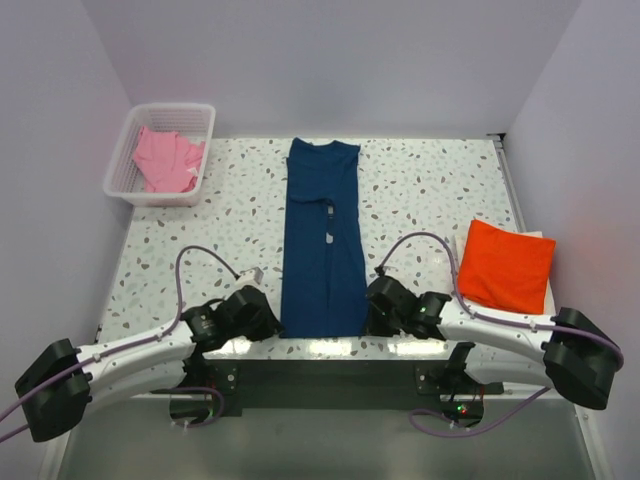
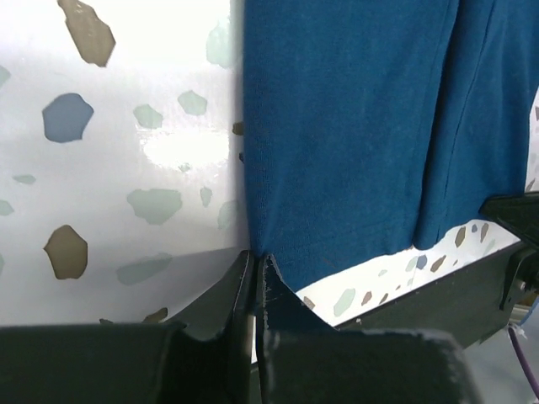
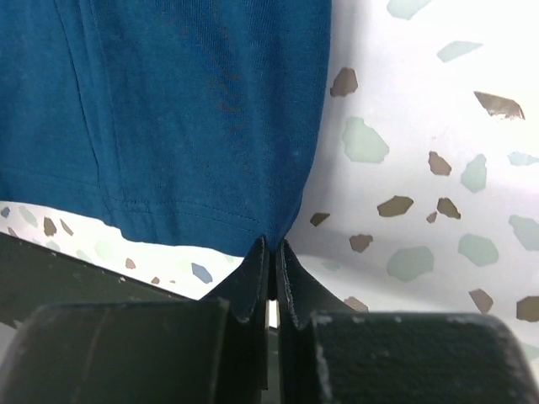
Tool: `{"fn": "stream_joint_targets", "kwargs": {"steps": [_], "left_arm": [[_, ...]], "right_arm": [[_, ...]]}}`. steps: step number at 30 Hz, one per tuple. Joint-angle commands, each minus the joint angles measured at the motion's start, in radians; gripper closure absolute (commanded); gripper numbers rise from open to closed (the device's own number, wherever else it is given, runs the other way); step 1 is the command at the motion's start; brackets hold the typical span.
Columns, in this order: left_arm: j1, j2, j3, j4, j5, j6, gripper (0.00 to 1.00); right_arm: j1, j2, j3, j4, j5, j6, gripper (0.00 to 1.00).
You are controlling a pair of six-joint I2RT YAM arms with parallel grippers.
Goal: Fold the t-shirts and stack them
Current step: Fold the tshirt
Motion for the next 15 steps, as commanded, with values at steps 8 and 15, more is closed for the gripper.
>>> {"fn": "stream_joint_targets", "kwargs": {"steps": [8,15], "left_arm": [[-0.095,-0.037,0.081,-0.099,0.009,-0.024,1.0],[-0.078,0.027,0.279,-0.152,-0.119,0.095,1.0]], "right_arm": [[0.095,-0.092,0.069,-0.153,0.006,-0.023,1.0],[0.086,-0.07,0.224,-0.277,0.155,-0.117,1.0]]}}
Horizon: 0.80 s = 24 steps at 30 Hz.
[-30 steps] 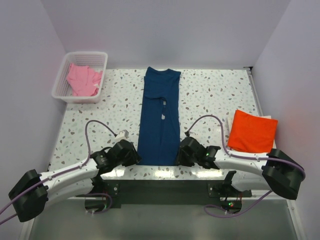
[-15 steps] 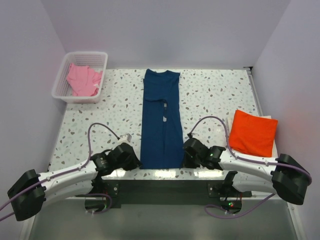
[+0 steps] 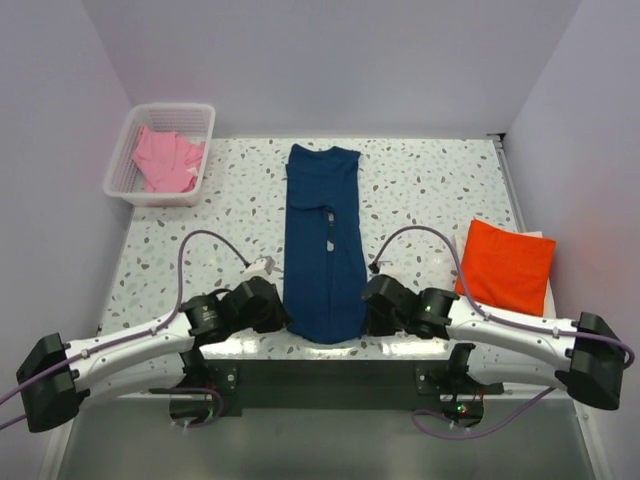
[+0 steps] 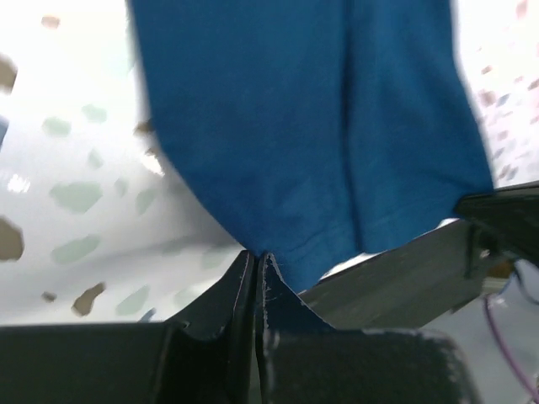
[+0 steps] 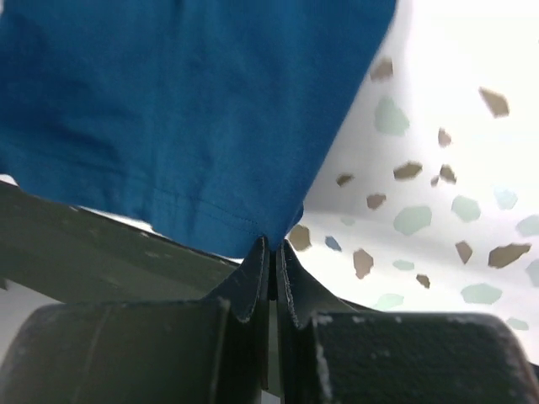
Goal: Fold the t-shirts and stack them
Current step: Fold the tshirt
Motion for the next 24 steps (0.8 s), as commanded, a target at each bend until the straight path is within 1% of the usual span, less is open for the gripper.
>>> {"fn": "stream_joint_targets", "kwargs": {"steps": [1,5,7,9,11,14,19,22,24], "left_arm": [[0.019,0.063,0.156,-0.002,-0.095,0.089,1.0],[0.059,0.158,0.224,0.059,-0.078,0.149,1.0],[0.096,0.21,0.254,0.097,-0.068,0.169,1.0],[0.152,0.244,0.27,0.139,-0.051,0.196,1.0],[0.217,0.293,0.291,0.181,-0.02,0.216,1.0],[0.272,0.365,0.349,0.211,-0.022,0.251,1.0],[0.34,0.509,0.463,0.237,-0.011,0.268,1.0],[0.387,0.589,0.507,0.257,0.012,0.269,1.0],[0.416,0.643,0.538,0.271,0.027,0.27,1.0]], "right_arm": [[-0.016,0.016,0.121,-0.065,0.102,-0.076,1.0],[-0.103,0.116,0.237,-0.029,0.084,-0.15,1.0],[-0.132,0.192,0.274,0.005,0.074,-0.19,1.0],[-0.192,0.252,0.334,0.028,0.05,-0.223,1.0],[-0.244,0.329,0.386,0.047,0.027,-0.237,1.0],[-0.306,0.42,0.46,0.073,0.008,-0.26,1.0],[-0.391,0.544,0.572,0.086,-0.019,-0.283,1.0],[-0.442,0.627,0.662,0.082,-0.041,-0.3,1.0],[-0.464,0.683,0.693,0.082,-0.065,-0.308,1.0]]}}
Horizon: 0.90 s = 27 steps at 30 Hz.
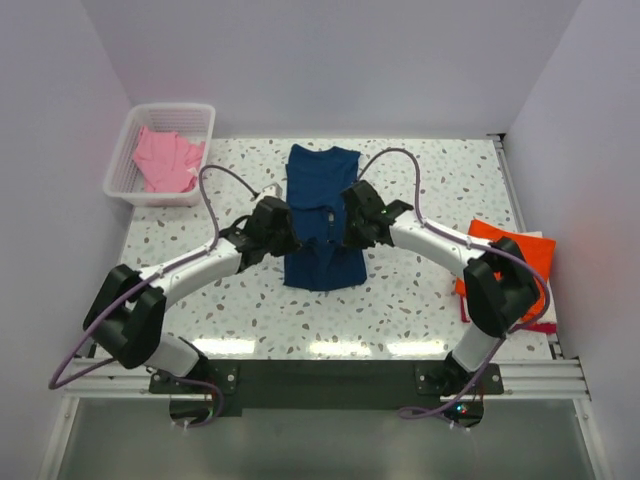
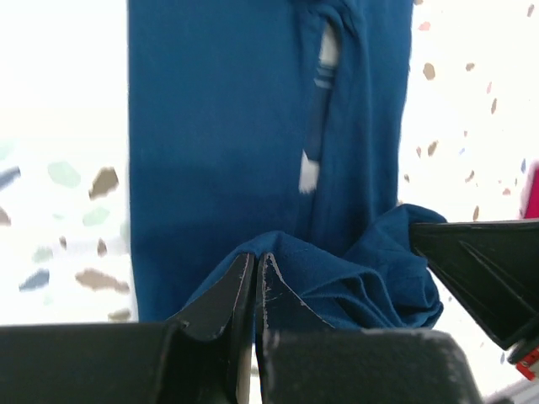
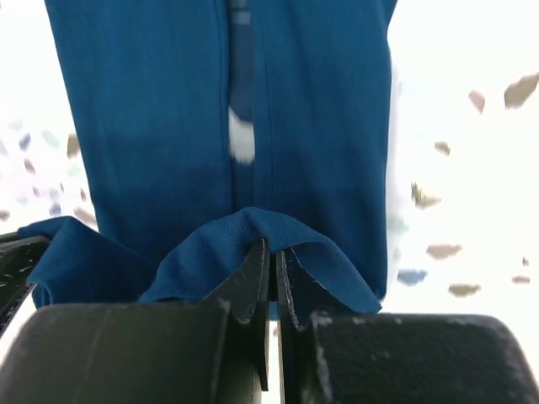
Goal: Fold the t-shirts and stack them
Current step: Fold the tshirt
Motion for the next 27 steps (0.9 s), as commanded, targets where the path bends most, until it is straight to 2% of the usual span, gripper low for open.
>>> {"fn": "stream_joint_targets", "kwargs": {"steps": [1,12,27], "left_arm": [[0.045,0.077,0.077,0.072,0.029,0.031,1.0],[0.139,0.261,0.215,0.083,0.075,0.045,1.0],[0.211,0.378,0.332,0.051,0.094,0.069,1.0]], "right_arm": [[-0.059,0.064,0.098,0.024,-0.043,-0.04,1.0],[-0.156,0.214,0.237,0.021,-0.123,-0.075,1.0],[-0.222,0.3,0.317,0.039,-0.193,-0.075,1.0]]}}
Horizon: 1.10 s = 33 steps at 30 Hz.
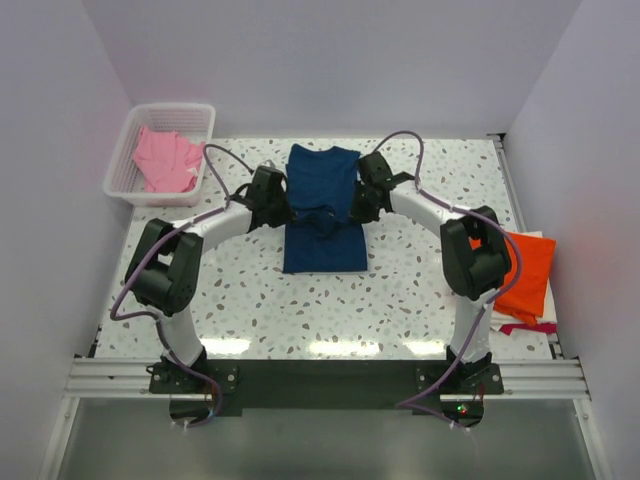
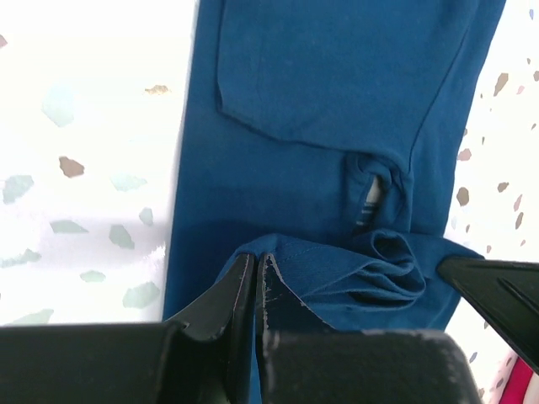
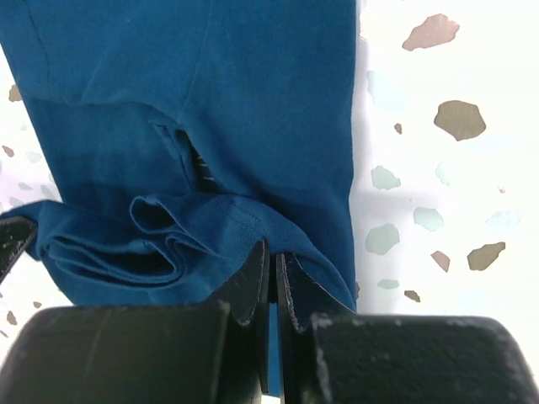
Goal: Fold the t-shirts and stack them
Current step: Fold the tshirt
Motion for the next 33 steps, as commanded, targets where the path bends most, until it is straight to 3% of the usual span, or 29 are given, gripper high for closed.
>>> {"fn": "stream_joint_targets", "kwargs": {"steps": [1,31,33], "left_arm": [[0.021,0.023,0.062,0.013,0.0,0.034,1.0],[0.095,0.147,0.171,0.023,0.064,0.11,1.0],[0.098,0.155,0.182,0.022,0.071,0.117,0.96]], "right_arm": [[-0.028,0.004,0.046,0.029,-0.044,-0.013,1.0],[-0.101,0.075,0.115,0.068,-0.114,-0.006,1.0],[-0.109,0.076,0.115,0.071,-0.119,-0.005,1.0]]}}
